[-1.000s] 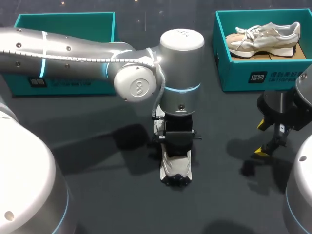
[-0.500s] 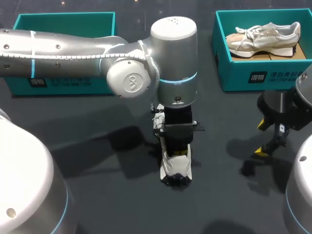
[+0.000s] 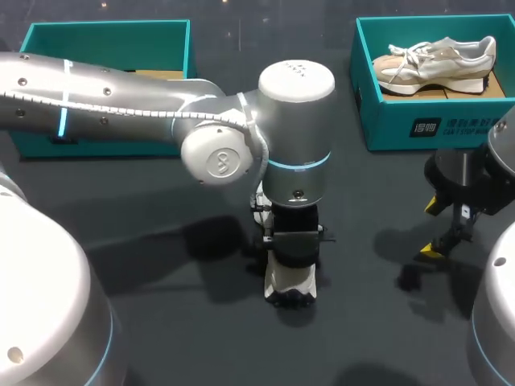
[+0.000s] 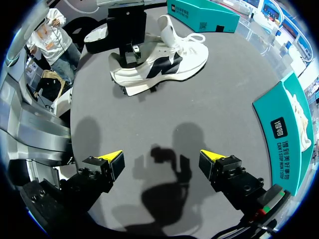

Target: Take the shoe out of the shoebox, open the shoe tongue, remove and reinsert the insole, then place the shoe into the shoebox

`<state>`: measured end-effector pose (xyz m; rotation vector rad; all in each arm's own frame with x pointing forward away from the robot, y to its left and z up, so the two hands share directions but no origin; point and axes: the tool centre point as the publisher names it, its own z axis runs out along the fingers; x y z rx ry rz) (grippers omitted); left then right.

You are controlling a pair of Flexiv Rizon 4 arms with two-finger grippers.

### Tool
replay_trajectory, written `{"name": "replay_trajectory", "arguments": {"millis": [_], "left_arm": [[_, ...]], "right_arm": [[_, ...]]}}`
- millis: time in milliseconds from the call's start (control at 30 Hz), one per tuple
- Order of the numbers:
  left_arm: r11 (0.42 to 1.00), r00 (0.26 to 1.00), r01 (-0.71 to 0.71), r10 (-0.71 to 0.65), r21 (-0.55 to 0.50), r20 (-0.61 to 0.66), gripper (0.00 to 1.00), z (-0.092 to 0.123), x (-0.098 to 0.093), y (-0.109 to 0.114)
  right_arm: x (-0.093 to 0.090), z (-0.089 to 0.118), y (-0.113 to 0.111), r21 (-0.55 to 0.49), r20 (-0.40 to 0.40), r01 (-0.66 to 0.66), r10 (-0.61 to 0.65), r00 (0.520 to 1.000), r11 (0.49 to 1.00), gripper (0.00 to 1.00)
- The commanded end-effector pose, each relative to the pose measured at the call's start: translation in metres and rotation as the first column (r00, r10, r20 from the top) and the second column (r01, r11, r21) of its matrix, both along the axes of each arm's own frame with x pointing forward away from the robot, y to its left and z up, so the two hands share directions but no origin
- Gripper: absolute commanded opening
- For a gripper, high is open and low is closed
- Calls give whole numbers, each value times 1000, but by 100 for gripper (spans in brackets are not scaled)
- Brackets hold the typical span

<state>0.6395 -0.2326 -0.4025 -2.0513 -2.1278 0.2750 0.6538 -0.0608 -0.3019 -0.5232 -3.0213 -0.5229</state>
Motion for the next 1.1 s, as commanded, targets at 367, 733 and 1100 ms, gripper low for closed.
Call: {"name": "replay_trajectory", "arguments": {"millis": [367,733,1100], "left_arm": [[994,993,-12,25,-112,115,0,36,10,0],[999,994,-10,13,-32,112,0,3,3,-11],[997,985,-80,83,-25,152,0,12,37,-3]], "right_arm": [[-2,0,0,0,3,1,-1,1000,1000,100],[-2,0,0,0,3,1,-1,1000,1000,100],[-2,0,0,0,3,1,-1,1000,1000,100]]}}
